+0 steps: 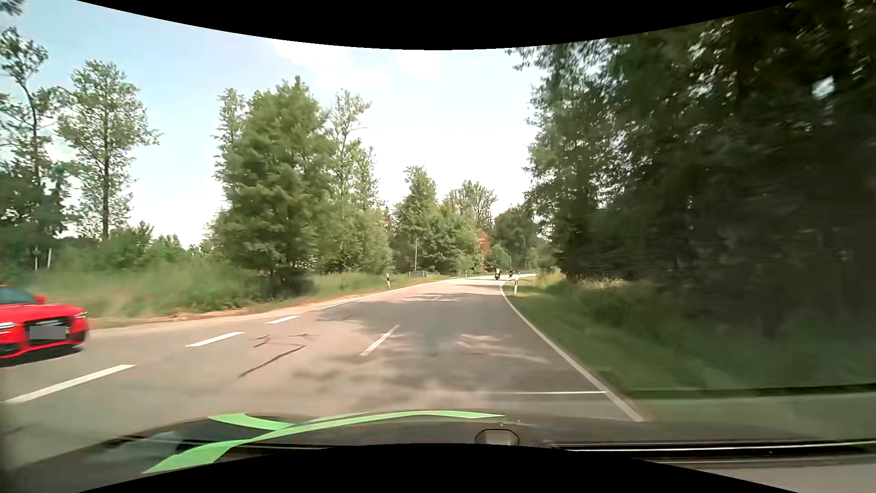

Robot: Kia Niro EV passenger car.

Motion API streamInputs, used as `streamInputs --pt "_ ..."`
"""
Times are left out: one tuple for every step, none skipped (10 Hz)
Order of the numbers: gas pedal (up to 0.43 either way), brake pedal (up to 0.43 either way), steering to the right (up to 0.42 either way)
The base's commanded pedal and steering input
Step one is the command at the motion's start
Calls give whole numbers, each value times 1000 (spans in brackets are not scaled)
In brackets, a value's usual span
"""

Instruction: Follow the waypoints while adhering to traffic rules and regulations

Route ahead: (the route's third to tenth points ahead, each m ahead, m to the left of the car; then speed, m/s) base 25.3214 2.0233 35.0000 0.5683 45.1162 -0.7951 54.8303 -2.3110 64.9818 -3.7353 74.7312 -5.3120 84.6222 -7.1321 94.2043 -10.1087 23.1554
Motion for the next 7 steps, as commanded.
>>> streamInputs --pt "240 0 13" --pt "248 0 16" --pt "248 0 17" --pt "248 0 17" --pt "220 0 20" --pt "220 0 21" --pt "220 0 22"
